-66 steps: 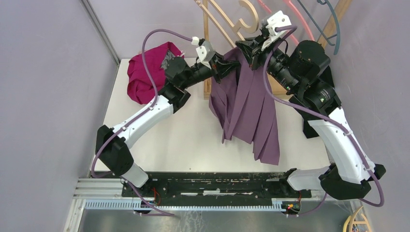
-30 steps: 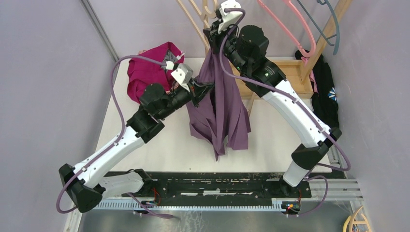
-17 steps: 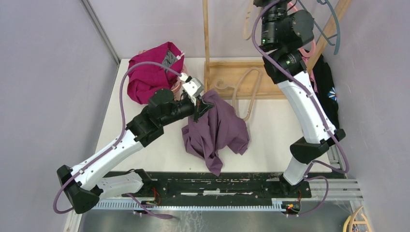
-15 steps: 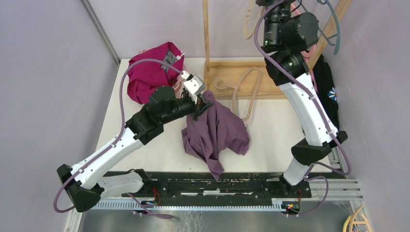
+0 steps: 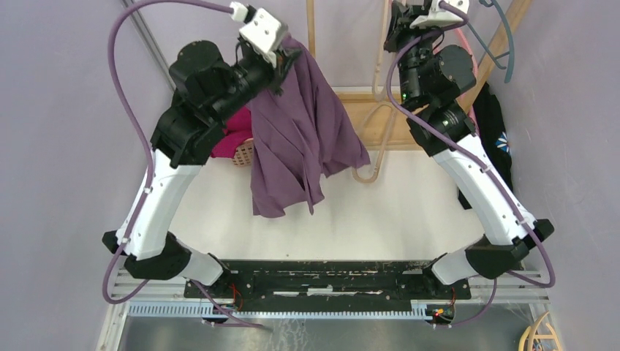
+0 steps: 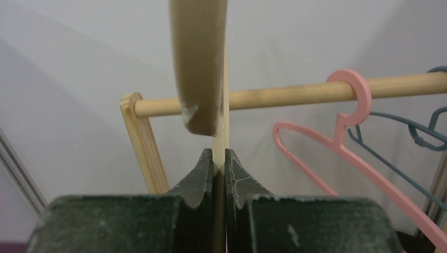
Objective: Remove the skirt from the hanger
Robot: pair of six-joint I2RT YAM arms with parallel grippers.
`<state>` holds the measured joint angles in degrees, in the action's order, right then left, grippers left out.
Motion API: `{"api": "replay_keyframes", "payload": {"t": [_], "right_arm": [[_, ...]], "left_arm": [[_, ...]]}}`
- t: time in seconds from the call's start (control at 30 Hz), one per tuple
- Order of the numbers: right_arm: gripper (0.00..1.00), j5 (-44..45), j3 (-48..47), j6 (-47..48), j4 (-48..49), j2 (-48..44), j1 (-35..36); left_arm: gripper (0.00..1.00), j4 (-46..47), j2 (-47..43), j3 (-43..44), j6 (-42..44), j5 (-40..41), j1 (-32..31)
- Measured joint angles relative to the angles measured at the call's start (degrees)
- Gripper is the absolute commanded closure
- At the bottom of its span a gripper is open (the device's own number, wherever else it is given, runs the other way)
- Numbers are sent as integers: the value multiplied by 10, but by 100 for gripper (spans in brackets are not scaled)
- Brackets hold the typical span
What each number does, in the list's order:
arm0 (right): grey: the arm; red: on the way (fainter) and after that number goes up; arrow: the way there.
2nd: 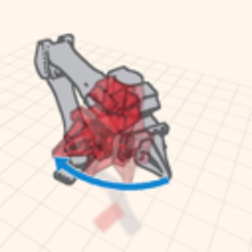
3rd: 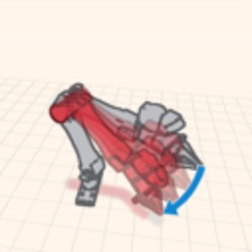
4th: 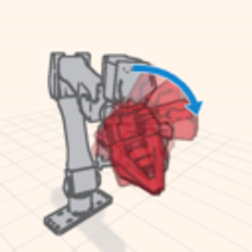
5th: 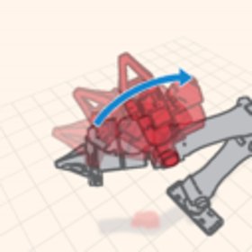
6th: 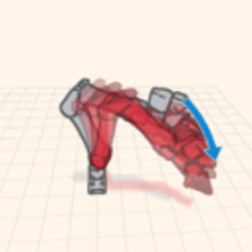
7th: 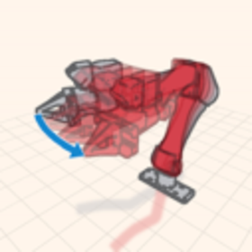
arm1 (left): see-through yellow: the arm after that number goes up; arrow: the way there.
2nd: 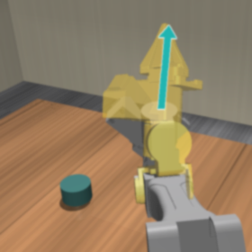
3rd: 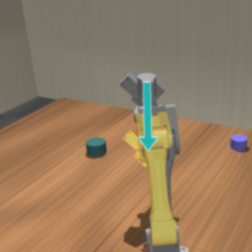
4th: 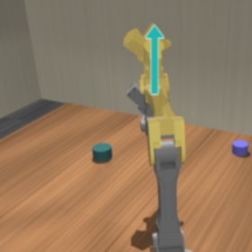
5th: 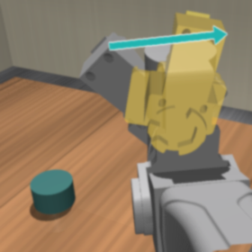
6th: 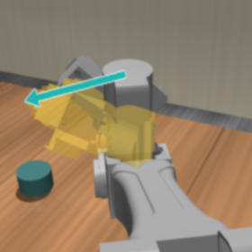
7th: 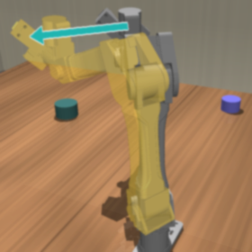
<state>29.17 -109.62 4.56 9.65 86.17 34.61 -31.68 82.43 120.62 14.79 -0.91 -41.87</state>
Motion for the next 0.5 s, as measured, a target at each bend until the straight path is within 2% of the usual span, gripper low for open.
{"api": "replay_keyframes", "payload": {"t": [0.27,0.5], "right_arm": [[99,-9,108,-37,-85,-101,0],[99,-11,132,-44,-108,-144,0]], "left_arm": [[97,-1,109,74,-26,-68,191],[97,28,212,191,-131,-141,326]]}}
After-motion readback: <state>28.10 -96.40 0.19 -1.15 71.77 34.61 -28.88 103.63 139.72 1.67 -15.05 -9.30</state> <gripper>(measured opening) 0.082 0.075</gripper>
